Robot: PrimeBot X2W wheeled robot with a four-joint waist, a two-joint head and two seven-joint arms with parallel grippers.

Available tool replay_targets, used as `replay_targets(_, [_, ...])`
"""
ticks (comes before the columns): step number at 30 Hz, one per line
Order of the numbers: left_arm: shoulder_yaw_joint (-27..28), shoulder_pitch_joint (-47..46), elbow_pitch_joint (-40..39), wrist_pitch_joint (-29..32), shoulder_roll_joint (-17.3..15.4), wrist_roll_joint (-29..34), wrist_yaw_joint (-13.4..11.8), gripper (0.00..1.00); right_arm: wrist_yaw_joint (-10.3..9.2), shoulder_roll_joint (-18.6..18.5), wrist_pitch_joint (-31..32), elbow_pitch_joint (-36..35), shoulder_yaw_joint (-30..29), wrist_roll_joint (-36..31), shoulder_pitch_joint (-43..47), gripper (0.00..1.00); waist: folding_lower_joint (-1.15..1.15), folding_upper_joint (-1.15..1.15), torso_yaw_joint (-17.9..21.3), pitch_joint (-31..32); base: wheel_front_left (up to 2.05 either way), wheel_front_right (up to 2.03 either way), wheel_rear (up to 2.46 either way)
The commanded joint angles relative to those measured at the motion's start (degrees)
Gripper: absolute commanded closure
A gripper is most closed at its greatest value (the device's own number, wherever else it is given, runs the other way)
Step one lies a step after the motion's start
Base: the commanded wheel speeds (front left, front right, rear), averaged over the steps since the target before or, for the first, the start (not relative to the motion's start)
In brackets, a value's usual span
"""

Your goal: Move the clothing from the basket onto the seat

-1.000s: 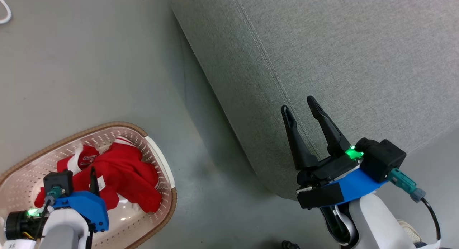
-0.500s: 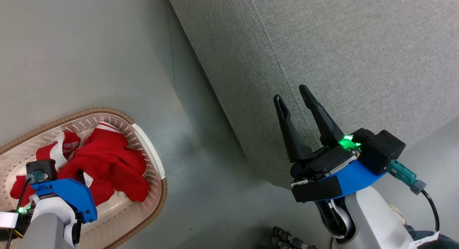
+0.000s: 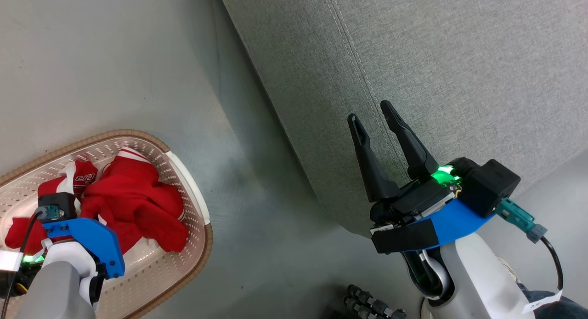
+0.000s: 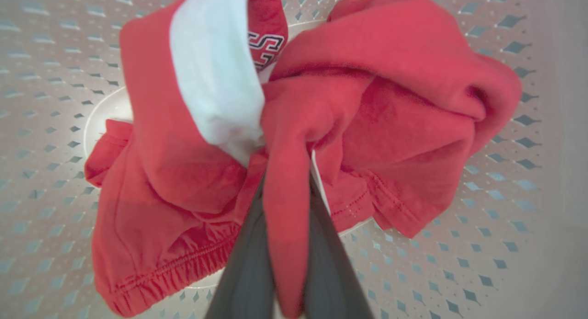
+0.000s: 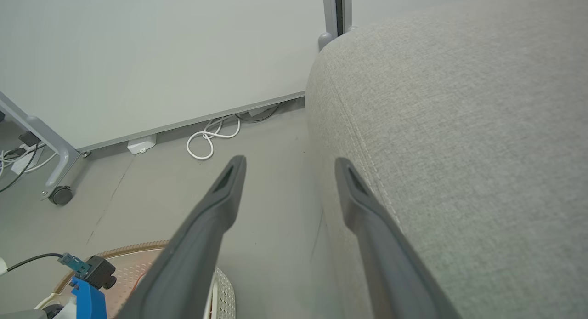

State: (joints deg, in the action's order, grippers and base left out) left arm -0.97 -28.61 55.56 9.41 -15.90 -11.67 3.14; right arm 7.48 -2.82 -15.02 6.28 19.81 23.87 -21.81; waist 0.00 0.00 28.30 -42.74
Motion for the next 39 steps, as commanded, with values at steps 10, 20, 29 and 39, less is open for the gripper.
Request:
replay_targets(10, [-1.49,-2.43,3.59,-3.30,0.36,-0.88,1.84,1.00,0.02,-0.12,-0.23,0.98,-0.59,-0.76,-0.86,0.00,0.00,0.00,-1.62,2.16,0.00,0.00,0.00])
replay_targets(20, [-4.91,-3.95,7.92,-8.76,5.22,-1.53,3.79,1.00,0.02,-0.12,-0.23,3.56,-2.98,-5.04,1.28,0.00,0.00,0.00,-8.45,10.49,0.00,0.00,0.00])
replay_targets(29, [-14.83,-4.36,6.54,-15.79,11.02,-5.08,4.48,1.00,0.02,-0.14,-0.23,7.32,-5.80,-10.31,5.72,0.00,0.00,0.00,-17.70,22.63,0.00,0.00,0.00])
replay_targets(39, [-29.28,-5.89,-7.75,-16.84,12.43,-15.27,4.51,1.00,0.02,-0.15,0.22,10.50,-7.84,-14.22,11.21,0.00,0.00,0.00,-25.81,32.20,0.00,0.00,0.00])
